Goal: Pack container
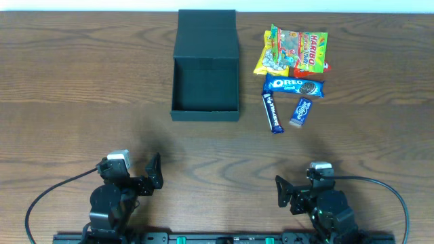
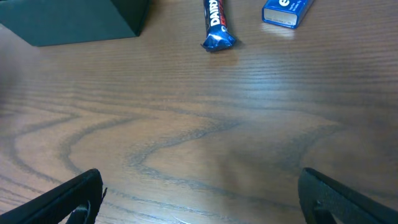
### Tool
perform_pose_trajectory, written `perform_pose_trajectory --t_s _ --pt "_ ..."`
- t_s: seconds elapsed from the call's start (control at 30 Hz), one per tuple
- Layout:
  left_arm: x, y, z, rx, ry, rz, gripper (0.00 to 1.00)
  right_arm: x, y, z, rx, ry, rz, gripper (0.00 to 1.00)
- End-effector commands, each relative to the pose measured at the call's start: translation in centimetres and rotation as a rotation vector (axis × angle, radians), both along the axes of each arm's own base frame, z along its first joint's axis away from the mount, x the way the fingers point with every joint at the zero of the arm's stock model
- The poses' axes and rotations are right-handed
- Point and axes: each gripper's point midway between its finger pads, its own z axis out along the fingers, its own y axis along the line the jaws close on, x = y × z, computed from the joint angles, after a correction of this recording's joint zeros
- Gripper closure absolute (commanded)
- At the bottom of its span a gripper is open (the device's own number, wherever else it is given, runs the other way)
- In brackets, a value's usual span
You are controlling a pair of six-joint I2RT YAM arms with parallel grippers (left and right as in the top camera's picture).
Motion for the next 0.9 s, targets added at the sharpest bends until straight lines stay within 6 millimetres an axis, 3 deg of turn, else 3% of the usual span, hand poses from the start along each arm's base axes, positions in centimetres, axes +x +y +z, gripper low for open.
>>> perform_pose_trajectory --t_s 0.0,0.43,0.5,0.63,0.87 --pt "0.0 0.1 -0.7 0.001 0.010 0.003 0.05 -0.1 0.2 -0.1 -0.005 -0.004 0.018 0.01" --pt "0.0 0.1 -0.7 0.001 0.010 0.003 0.05 0.1 0.2 0.0 -0.004 -0.013 0.014 0.01" --pt "0.0 0.1 -0.7 0.001 0.011 0.003 0.05 0.6 0.5 0.9 0.020 -0.051 0.013 0.01" --pt "0.0 0.1 -0.7 0.001 0.011 0.003 0.05 1.2 2.9 3.7 0.276 -0.075 0.005 0.01" --pt "0.0 0.1 -0.7 0.001 0.011 0.003 0.05 1.3 3.1 4.0 0.303 -0.075 0.000 0.01"
